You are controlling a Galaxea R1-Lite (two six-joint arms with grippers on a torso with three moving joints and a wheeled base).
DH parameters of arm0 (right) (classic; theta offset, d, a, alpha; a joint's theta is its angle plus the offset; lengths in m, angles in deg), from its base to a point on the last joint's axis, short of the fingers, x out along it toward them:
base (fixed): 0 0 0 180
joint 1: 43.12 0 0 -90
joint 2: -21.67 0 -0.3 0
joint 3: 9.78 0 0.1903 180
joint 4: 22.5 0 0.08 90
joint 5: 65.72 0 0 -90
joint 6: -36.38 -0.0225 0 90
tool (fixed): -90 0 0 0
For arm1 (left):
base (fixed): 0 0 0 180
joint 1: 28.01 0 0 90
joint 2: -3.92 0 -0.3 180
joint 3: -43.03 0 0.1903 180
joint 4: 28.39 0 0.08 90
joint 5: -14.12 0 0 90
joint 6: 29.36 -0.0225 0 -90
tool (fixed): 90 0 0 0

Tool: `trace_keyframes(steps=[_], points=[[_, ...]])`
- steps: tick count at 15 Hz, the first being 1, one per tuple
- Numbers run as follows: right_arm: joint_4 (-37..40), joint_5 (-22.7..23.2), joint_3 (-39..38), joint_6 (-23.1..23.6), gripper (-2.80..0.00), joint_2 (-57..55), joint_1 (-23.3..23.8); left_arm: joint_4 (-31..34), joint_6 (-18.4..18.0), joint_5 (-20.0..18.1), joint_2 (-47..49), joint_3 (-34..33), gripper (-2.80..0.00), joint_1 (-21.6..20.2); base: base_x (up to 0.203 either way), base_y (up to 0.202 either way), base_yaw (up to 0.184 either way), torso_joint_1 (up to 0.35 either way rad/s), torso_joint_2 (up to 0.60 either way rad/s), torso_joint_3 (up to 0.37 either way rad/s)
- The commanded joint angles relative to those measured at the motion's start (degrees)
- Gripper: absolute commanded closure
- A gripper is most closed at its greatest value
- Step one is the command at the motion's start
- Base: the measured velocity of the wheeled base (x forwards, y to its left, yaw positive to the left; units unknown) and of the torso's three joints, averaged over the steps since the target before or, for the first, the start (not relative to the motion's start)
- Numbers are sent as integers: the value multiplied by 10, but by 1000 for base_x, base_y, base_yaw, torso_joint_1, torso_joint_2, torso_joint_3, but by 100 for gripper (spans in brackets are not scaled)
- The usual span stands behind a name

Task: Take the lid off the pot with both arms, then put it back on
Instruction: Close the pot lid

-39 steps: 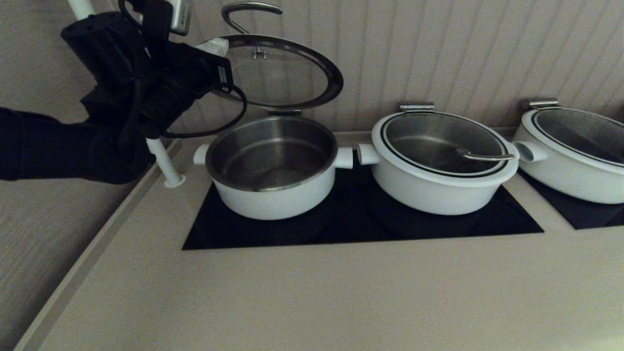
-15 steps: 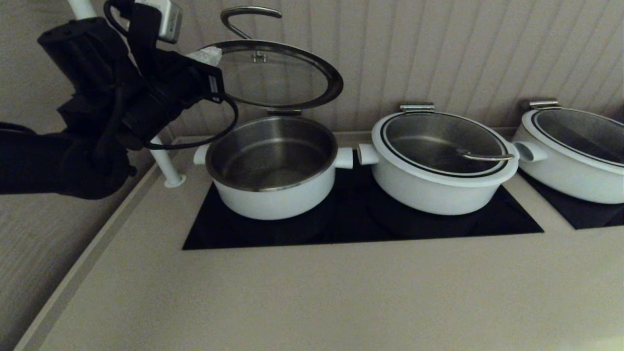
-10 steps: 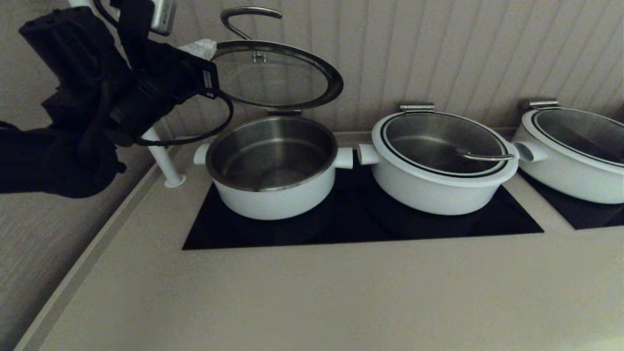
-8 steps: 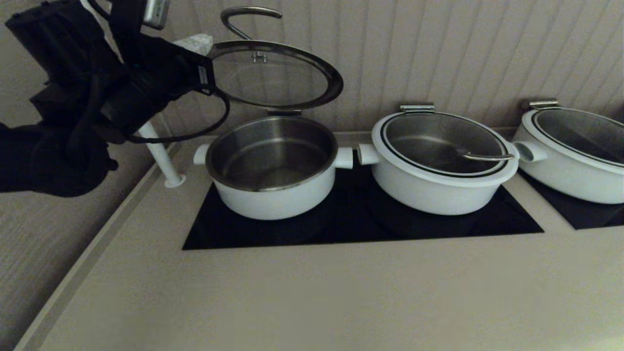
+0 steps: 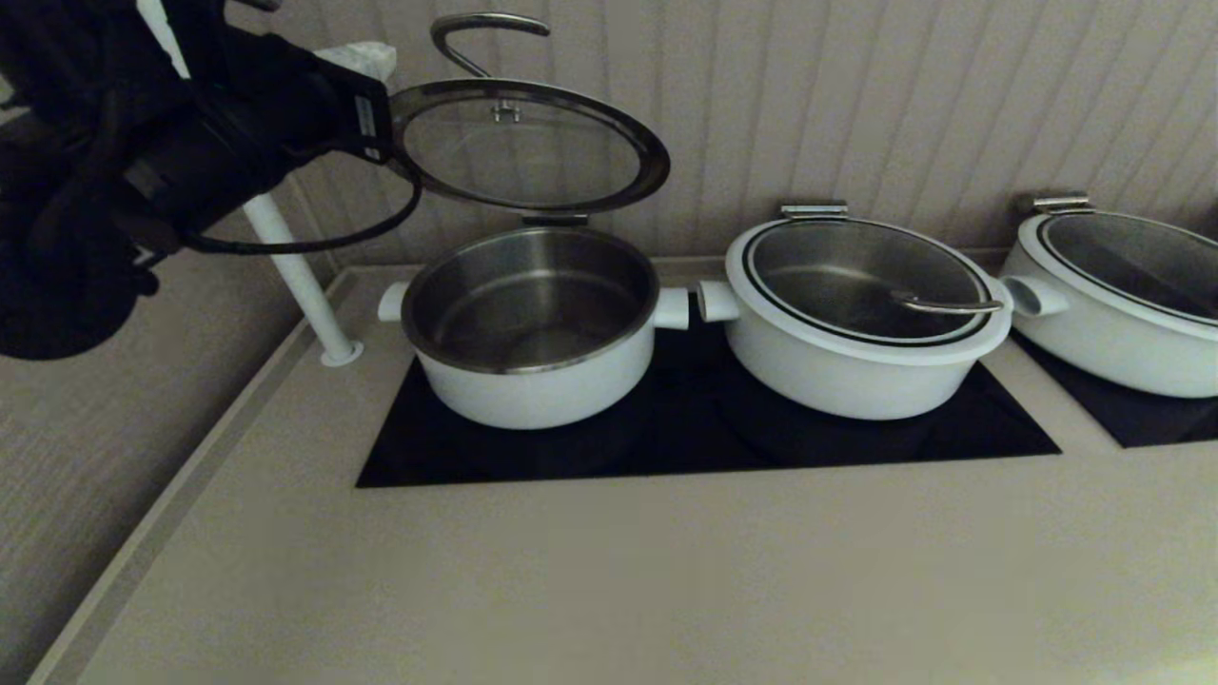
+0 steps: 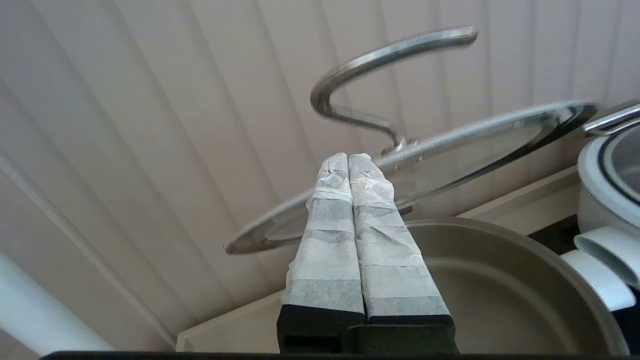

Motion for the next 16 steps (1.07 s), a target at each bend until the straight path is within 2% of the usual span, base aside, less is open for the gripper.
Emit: trace_keyframes(steps=[1, 3, 7, 10, 16], points=[[0, 0, 0, 1, 0, -1, 0, 34, -1, -17, -2, 41, 0, 0, 0, 0, 0, 0, 0, 0], [0, 0, 0, 1, 0, -1, 0, 74, -4, -51, 0, 69, 0, 0, 0, 0, 0, 0, 0, 0], [0, 0, 0, 1, 0, -1, 0, 91, -71, -130, 9, 84, 0, -1, 0, 0, 0, 0, 0, 0], [0, 0, 0, 1, 0, -1, 0, 89, -128, -151, 22, 93, 0, 0, 0, 0, 0, 0, 0, 0], [0, 0, 0, 1, 0, -1, 0, 89, -163, -154, 48, 101, 0, -23, 0, 0, 0, 0, 0, 0]])
